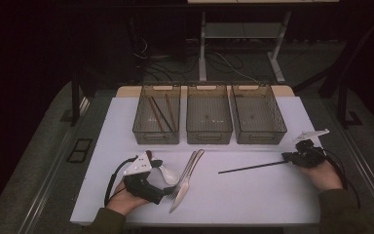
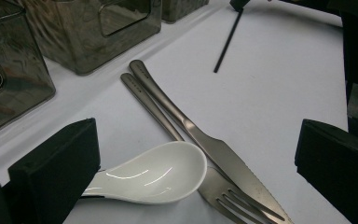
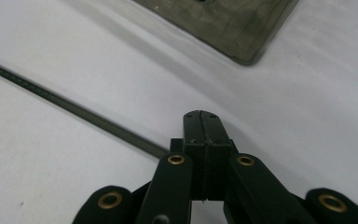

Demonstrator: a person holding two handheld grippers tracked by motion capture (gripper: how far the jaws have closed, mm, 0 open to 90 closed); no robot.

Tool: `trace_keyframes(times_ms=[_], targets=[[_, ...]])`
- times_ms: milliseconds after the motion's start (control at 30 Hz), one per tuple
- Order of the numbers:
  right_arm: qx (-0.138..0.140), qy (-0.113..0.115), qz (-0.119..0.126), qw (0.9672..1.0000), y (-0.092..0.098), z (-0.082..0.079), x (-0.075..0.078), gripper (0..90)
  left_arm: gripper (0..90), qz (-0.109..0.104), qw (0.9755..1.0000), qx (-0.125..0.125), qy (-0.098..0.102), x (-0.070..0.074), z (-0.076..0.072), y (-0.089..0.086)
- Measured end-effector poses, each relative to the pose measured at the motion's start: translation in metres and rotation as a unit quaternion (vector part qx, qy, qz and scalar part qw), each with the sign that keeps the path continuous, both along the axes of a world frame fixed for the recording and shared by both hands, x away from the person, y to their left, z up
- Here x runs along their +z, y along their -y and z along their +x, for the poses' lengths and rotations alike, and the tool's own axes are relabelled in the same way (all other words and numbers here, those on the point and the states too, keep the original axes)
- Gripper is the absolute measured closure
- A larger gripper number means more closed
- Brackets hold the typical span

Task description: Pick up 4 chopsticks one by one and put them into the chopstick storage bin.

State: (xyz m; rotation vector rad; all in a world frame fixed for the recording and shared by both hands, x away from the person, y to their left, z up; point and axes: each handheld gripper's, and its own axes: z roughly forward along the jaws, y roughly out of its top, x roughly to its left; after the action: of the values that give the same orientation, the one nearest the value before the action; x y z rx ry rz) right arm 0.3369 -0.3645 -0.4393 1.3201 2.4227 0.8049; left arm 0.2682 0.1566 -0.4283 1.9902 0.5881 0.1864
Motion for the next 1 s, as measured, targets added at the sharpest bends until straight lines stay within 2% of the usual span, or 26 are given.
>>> trace_keyframes(times_ms=[333,467,533,600,667,733,800,1000], targets=[[0.015,-0.002,-0.005,0.9999,0.001,-0.014,0.002,89.8,0.0,0.0,1.0,-0.001,0.0,0.0,0.0,0.0],[0.016,-0.003,-0.002,0.9999,0.0,-0.015,0.002,89.8,0.0,0.001,1.0,-0.002,0.001,0.0,0.0,0.0],[0.018,0.002,0.006,0.9998,-0.001,-0.015,0.005,89.8,0.0,0.0,1.0,-0.001,0.001,0.0,0.0,0.0],[0.027,0.013,0.025,0.9992,-0.006,-0.016,0.009,89.7,0.0,0.0,1.0,0.0,0.001,0.0,0.0,0.0],[0.047,0.011,0.051,0.9975,-0.015,-0.017,0.014,85.2,0.0,0.002,1.0,-0.003,0.001,0.0,0.0,0.0],[0.078,0.013,0.066,0.9947,-0.029,-0.018,0.015,81.8,0.0,0.003,1.0,-0.004,0.001,0.0,0.0,0.0],[0.102,0.013,0.071,0.9922,-0.044,-0.019,0.016,78.3,0.0,0.002,1.0,-0.003,0.002,0.0,0.0,0.0],[0.175,0.006,0.077,0.9815,-0.093,-0.019,0.014,73.8,0.0,0.002,1.0,-0.003,0.001,0.0,0.0,0.001]])
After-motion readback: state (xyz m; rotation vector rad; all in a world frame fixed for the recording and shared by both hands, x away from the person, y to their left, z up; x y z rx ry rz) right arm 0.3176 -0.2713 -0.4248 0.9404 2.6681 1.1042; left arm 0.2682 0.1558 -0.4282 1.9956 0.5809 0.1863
